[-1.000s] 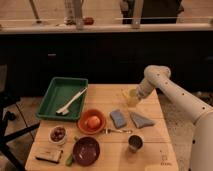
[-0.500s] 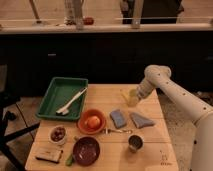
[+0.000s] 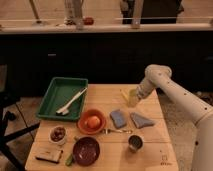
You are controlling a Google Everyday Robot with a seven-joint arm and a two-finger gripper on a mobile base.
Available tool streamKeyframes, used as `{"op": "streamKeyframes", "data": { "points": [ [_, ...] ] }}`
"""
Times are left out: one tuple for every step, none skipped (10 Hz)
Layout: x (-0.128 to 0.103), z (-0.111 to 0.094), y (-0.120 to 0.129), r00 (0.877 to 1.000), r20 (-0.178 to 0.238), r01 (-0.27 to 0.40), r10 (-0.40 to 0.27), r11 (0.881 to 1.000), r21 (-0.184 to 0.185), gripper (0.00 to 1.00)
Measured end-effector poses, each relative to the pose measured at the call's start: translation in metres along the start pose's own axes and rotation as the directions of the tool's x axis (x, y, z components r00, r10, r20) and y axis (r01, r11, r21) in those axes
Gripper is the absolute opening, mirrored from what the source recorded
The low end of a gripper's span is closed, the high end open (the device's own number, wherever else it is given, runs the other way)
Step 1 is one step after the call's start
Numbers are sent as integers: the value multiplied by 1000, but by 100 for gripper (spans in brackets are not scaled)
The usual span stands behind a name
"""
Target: Place banana in table surface
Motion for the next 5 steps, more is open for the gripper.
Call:
{"op": "streamKeyframes", "data": {
  "points": [
    [-1, -2, 2, 1000, 4, 1, -1, 1000, -4, 7],
    [-1, -3, 3, 1000, 6, 1, -1, 1000, -9, 7],
    [-1, -4, 4, 1000, 8, 2, -2, 1000, -11, 7],
    [-2, -5, 6, 1000, 11, 4, -4, 1000, -14, 7],
    [-3, -7, 8, 1000, 13, 7, -7, 1000, -19, 3]
  ]
}}
